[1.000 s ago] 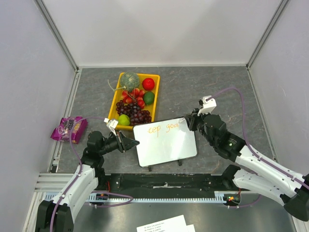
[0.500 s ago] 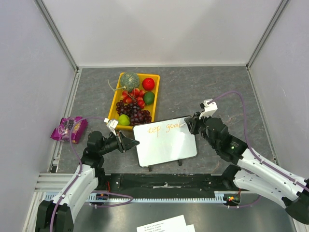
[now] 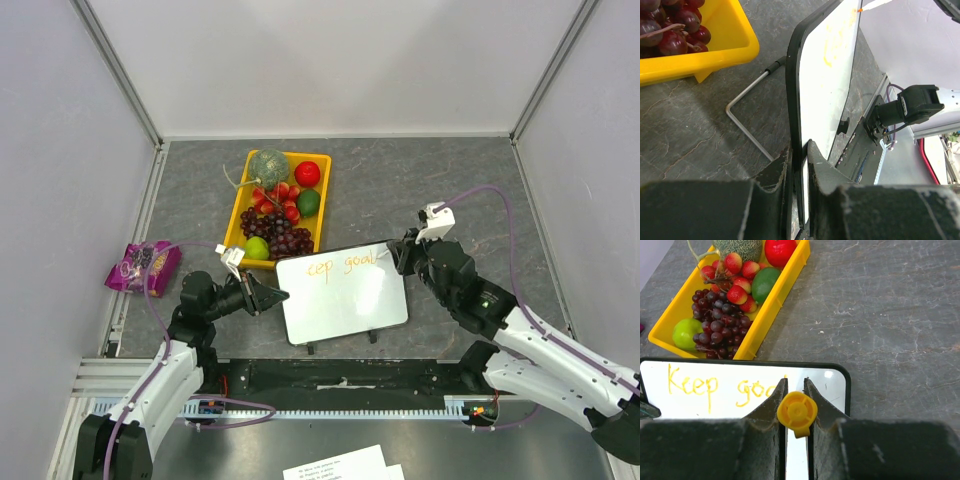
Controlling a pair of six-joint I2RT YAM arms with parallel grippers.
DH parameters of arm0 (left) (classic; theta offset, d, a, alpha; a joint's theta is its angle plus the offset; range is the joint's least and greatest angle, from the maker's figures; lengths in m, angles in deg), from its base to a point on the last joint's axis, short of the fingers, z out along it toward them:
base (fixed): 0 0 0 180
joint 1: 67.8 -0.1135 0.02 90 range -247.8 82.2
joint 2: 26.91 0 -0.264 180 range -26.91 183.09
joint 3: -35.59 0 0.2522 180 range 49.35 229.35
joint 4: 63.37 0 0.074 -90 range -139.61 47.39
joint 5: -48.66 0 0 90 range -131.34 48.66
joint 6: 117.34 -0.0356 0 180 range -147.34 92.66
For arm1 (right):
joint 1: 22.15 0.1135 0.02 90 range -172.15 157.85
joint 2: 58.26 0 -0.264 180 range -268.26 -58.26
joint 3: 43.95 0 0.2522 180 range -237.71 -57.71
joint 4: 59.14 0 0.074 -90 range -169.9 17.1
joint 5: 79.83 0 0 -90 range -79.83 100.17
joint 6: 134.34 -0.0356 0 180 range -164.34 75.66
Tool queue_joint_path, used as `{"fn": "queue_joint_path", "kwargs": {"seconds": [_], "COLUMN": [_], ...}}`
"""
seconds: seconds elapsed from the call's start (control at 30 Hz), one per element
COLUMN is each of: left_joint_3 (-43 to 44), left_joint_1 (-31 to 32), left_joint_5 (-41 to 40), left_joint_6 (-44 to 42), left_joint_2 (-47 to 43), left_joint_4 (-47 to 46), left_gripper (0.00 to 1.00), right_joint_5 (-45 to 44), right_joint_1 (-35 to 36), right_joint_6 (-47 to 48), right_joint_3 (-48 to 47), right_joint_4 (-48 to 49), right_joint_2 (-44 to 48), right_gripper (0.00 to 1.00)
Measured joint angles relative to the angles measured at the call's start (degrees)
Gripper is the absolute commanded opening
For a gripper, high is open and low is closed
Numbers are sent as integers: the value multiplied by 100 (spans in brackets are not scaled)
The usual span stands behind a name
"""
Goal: Write a sentence on the whiteboard
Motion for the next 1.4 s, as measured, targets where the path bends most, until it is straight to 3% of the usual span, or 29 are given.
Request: {"fn": "queue_joint_path", "kwargs": {"seconds": [1.4], "left_joint_3": [0], "left_joint_1": [0], "left_joint_5": [0], "left_joint_6": [0], "left_joint_2": [-2], "left_joint_4": [0], "left_gripper": [2], "right_joint_5": [0], "right_joint_1": [0], "right_joint_6": [72], "right_joint_3": [-11], "right_joint_4": [0], "right_joint_2": [-39], "right_gripper": [0]}}
